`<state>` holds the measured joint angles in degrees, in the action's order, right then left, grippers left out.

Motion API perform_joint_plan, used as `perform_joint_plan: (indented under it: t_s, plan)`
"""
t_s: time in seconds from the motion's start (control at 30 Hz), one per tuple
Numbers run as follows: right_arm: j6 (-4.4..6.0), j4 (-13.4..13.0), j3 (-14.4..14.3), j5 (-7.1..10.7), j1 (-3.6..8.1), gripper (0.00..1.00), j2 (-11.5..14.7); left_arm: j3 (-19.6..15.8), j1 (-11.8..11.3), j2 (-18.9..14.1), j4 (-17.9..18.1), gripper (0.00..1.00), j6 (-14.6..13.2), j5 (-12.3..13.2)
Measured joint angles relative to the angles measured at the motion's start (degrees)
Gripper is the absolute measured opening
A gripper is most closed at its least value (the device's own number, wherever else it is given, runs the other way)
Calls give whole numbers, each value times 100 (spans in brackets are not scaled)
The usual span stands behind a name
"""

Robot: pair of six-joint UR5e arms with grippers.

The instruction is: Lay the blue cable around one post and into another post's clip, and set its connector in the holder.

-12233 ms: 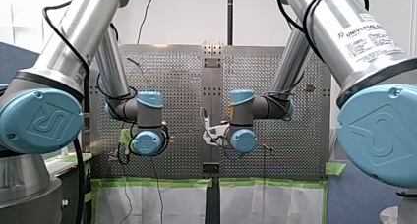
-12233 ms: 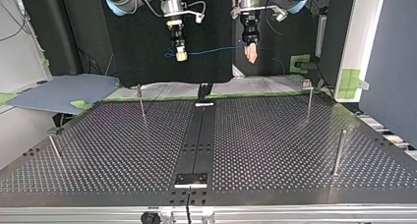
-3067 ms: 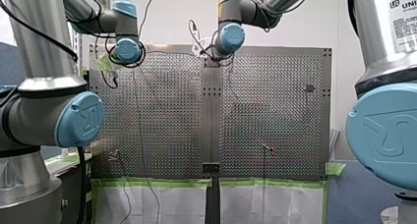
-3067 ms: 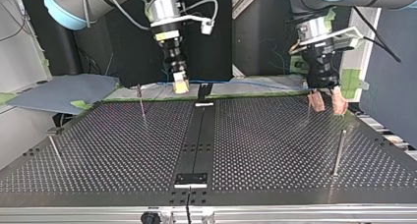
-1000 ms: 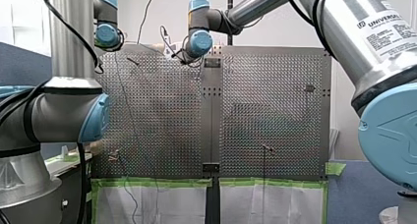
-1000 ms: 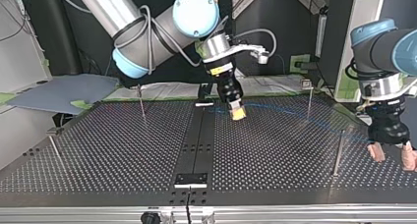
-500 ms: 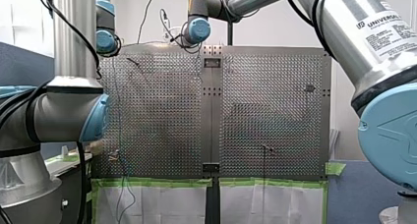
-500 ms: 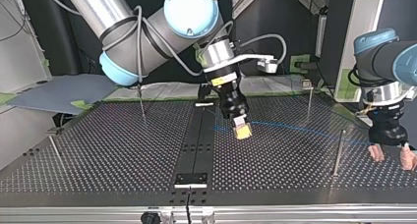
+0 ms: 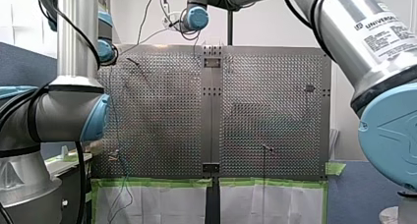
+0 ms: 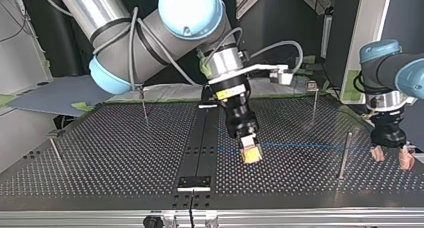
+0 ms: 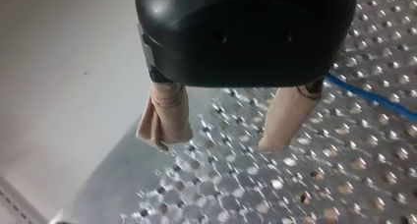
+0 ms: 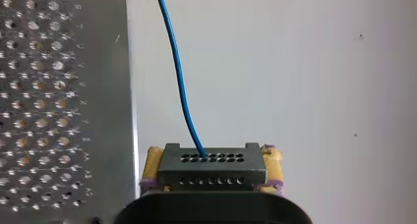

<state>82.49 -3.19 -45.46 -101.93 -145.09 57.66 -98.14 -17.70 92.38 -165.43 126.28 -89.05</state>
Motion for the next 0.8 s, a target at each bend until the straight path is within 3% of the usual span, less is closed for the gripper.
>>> perform_joint_plan:
  t_s: [0.57,0.67,0.8]
  plan:
    - [-69,12,73,-16,-93,12,-478,0,-109,284,123,100,-1,159]
    - [-36,47,94,-44,-86,12,-548,3,-119,357,142,100,-17,198]
    - [113,125,100,-191,-33,12,-579,4,-115,492,142,100,-133,240]
